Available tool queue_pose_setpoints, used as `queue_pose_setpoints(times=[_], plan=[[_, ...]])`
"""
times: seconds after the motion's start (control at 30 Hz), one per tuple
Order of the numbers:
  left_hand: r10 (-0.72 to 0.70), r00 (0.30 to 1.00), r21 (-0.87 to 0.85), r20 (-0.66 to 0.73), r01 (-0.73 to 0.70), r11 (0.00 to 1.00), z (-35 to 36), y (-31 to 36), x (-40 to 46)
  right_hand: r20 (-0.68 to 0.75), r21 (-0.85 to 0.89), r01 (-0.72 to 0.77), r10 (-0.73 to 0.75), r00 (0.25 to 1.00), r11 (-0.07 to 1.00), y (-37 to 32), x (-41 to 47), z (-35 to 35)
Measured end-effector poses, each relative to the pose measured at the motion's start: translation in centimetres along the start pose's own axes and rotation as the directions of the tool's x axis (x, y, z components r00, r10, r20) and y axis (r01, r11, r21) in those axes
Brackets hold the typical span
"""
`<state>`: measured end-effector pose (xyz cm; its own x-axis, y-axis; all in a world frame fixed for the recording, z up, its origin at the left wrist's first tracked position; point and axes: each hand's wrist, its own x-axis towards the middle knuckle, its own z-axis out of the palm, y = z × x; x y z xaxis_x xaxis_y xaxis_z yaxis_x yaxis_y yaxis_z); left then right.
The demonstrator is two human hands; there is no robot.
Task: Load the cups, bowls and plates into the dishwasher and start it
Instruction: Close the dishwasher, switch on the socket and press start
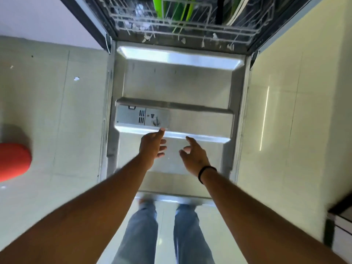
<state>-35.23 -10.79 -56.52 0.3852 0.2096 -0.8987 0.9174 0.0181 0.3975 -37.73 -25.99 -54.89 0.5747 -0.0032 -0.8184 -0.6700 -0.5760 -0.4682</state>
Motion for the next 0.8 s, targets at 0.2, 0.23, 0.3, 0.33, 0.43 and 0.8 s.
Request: queue_pose_setpoints(times=[0.2, 0.23, 0.3, 0.33, 0.43, 0.8], plan=[[-0.135, 0.99, 0.045, -0.04, 0.137, 0.99, -2.4, -8.8, -2.1, 0.12, -0.073, -0.042, 0.051, 0.991, 0.996, 5.1, -3.4, 7.0], [-0.143, 0.989, 0.058, -0.045, 0.146, 0.988, -2.8, -9.9, -2.2, 0.123, -0.088, -0.049, 0.06, 0.991, 0.995, 5.9, -3.7, 8.0], [-0.148, 0.988, 0.079, -0.052, 0.152, 0.985, -3.6, -11.8, -2.3, 0.123, -0.137, -0.058, 0.075, 0.99, 0.989, 7.3, -4.2, 9.9], [-0.147, 0.988, 0.09, -0.054, 0.152, 0.984, -4.0, -12.5, -2.2, 0.127, -0.174, -0.049, 0.072, 0.989, 0.984, 7.8, -4.3, 10.6], [-0.192, 0.979, 0.083, -0.066, 0.198, 0.977, -5.5, -14.9, -2.0, 0.166, -0.296, 0.0, 0.052, 0.985, 0.955, 9.0, -5.0, 12.0], [-0.426, 0.892, -0.538, -0.153, 0.286, 0.793, -10.3, -23.1, -1.4, 0.288, -0.58, 0.238, -0.077, 0.955, 0.779, 9.9, -5.7, 14.2]])
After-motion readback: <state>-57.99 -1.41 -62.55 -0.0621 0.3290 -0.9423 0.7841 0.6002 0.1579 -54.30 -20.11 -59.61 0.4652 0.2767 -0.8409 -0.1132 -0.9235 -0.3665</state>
